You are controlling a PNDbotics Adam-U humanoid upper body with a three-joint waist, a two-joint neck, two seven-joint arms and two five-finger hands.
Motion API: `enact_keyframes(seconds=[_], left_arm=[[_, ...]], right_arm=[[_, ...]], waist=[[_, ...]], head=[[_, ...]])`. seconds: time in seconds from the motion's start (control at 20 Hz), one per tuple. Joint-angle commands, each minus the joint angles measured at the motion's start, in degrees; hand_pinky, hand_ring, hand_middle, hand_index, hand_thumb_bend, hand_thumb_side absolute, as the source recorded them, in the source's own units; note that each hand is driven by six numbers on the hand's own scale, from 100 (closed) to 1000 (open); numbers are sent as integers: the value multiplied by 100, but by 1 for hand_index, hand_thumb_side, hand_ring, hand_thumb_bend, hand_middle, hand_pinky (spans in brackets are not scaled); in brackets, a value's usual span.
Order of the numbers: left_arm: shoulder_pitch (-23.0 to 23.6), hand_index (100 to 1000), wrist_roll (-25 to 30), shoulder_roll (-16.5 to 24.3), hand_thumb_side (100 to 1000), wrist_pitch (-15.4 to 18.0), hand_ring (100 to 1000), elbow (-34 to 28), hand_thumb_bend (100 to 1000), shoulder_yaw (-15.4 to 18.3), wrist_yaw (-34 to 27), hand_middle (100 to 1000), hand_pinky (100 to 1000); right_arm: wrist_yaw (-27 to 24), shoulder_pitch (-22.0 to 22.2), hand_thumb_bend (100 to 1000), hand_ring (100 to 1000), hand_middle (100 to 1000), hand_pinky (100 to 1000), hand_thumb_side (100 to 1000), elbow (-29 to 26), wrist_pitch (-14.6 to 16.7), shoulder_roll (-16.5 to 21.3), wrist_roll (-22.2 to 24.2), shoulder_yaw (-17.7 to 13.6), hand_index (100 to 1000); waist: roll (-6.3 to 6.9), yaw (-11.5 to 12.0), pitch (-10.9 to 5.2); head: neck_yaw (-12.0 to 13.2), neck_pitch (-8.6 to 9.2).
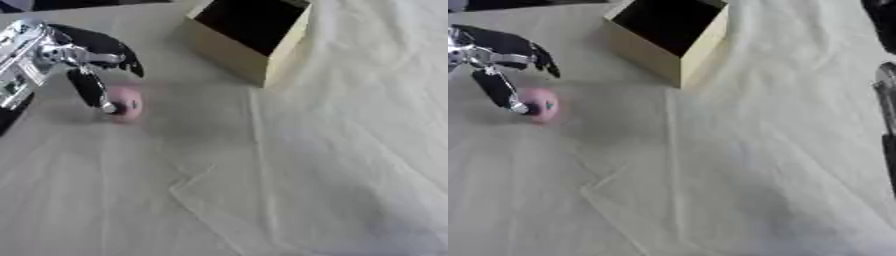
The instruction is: Pick up objects on the table and place them in the box.
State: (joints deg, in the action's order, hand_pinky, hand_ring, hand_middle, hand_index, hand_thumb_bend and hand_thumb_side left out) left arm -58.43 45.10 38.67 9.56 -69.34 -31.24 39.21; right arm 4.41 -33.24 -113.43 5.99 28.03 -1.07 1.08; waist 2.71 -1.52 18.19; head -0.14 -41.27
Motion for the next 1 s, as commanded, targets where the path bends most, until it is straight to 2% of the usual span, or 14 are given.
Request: enact_keyframes(seconds=[0.05,0.1,0.15,0.2,0.4,0.55,0.6,0.85,1.0], left_arm=[[-71,761,-105,115,172,-22,715,-71,240,42,-113,659,566],[-64,761,-149,140,172,-46,715,-127,240,46,-139,659,566],[-57,735,-179,160,127,-73,679,-176,143,45,-161,635,530],[-66,719,-230,192,105,-103,660,-258,100,74,-185,622,514],[-52,633,-462,330,100,-348,561,-562,100,182,-367,546,386],[-35,633,-587,375,100,-498,561,-659,100,194,-439,546,386],[-36,599,-601,378,100,-523,529,-679,100,193,-452,517,344],[-411,582,-959,212,100,-738,510,-1111,100,724,-643,502,324],[-762,578,-1157,4,100,-723,506,-1031,100,940,-540,498,321]], right_arm=[[-35,-60,100,637,598,804,795,-91,-5,73,-13,-53,775],[-35,-57,100,637,598,804,795,-90,-6,75,-15,-55,775],[-36,-56,100,637,598,804,796,-89,-7,76,-16,-55,775],[-37,-51,100,637,598,804,796,-87,-7,77,-14,-53,775],[-43,-42,100,637,599,804,796,-86,-8,72,-20,-59,776],[-46,-40,100,637,599,804,796,-86,-12,71,-25,-60,776],[-46,-40,100,638,598,804,796,-86,-13,70,-25,-60,776],[-41,-82,100,639,599,805,793,-105,-2,78,-28,-63,776],[-35,-127,100,639,599,805,792,-115,3,82,-25,-59,777]], waist=[[-15,2,-103],[-14,2,-103],[-14,3,-104],[-14,7,-107],[-10,5,-115],[-8,-1,-114],[-8,-3,-115],[14,-48,-85],[23,-109,-49]], head=[[13,7],[12,5],[12,4],[9,-2],[12,-1],[17,-2],[19,-3],[46,15],[61,74]])
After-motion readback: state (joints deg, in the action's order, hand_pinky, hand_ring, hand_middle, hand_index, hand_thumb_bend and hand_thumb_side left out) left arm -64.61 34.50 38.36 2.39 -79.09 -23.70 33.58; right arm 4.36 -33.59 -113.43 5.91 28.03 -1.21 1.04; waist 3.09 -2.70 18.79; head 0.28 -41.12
